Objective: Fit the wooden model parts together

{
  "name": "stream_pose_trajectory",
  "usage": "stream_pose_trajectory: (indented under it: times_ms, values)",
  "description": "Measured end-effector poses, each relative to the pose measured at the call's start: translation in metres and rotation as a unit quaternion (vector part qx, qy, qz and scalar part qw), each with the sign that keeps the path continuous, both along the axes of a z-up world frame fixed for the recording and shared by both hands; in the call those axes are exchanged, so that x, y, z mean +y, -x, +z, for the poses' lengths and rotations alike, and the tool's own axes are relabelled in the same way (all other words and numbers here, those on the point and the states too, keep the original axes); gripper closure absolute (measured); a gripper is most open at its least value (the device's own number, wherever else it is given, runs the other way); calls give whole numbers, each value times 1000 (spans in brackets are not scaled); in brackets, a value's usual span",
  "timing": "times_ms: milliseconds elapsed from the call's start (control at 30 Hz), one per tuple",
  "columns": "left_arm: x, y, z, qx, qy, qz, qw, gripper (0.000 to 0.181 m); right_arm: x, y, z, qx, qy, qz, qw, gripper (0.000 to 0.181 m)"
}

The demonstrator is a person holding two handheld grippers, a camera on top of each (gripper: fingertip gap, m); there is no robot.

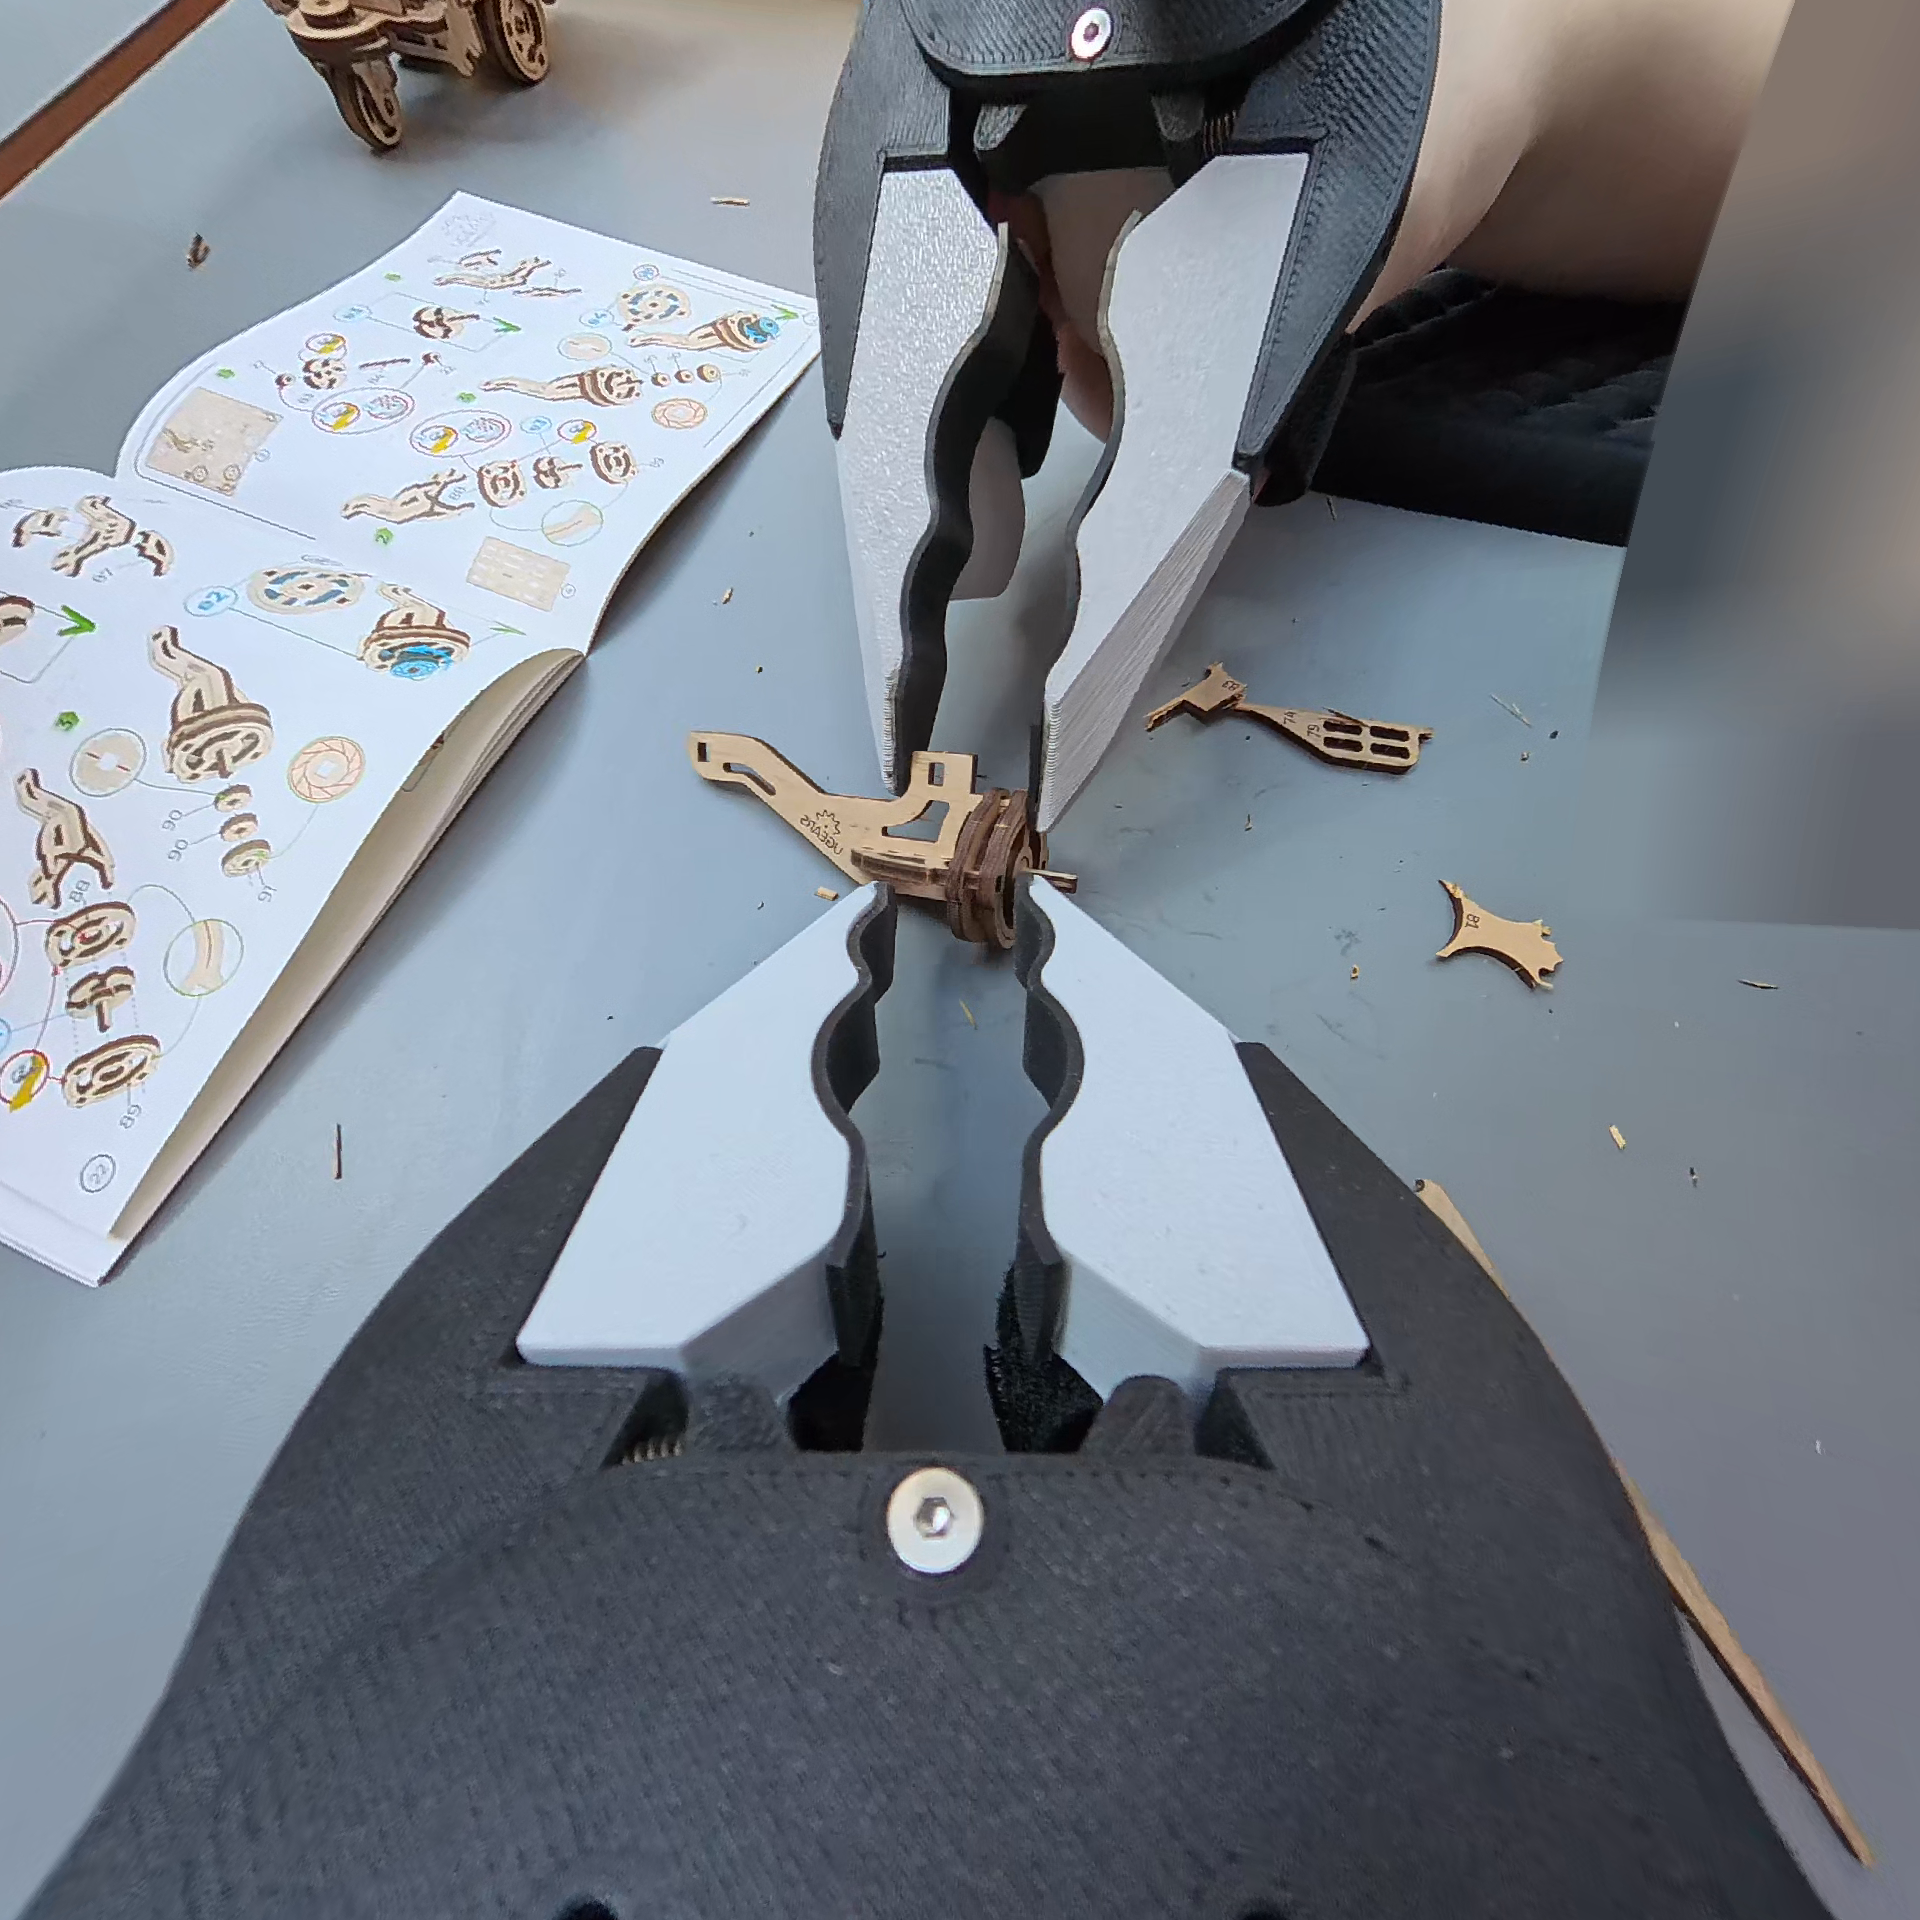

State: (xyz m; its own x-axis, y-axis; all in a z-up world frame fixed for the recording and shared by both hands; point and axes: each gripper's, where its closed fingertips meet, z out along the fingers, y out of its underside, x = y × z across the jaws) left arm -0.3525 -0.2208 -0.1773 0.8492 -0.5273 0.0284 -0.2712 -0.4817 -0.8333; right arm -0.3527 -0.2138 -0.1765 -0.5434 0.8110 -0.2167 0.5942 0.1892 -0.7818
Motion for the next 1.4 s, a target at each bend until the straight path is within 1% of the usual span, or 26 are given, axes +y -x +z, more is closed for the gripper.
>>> stream_pose_trajectory:
  times_ms: [133,200,267,333,600,1400]
  values:
    - [-2,4,0,-4,4,-14,1000,158,-1,1,0,4,-7,3,1000,156]
    - [-2,4,1,-5,-1,-26,1000,161,-2,1,0,7,-12,6,1000,156]
    - [-3,1,2,-7,-3,-37,999,169,-1,1,0,9,-14,5,1000,156]
    - [-3,0,1,0,-2,-41,999,170,0,1,0,10,-16,6,1000,156]
    - [-2,-1,-2,12,-2,-43,999,170,0,1,0,21,-43,19,999,157]
    - [-2,-4,-2,28,-13,-49,998,170,1,-1,-1,28,-63,31,997,157]
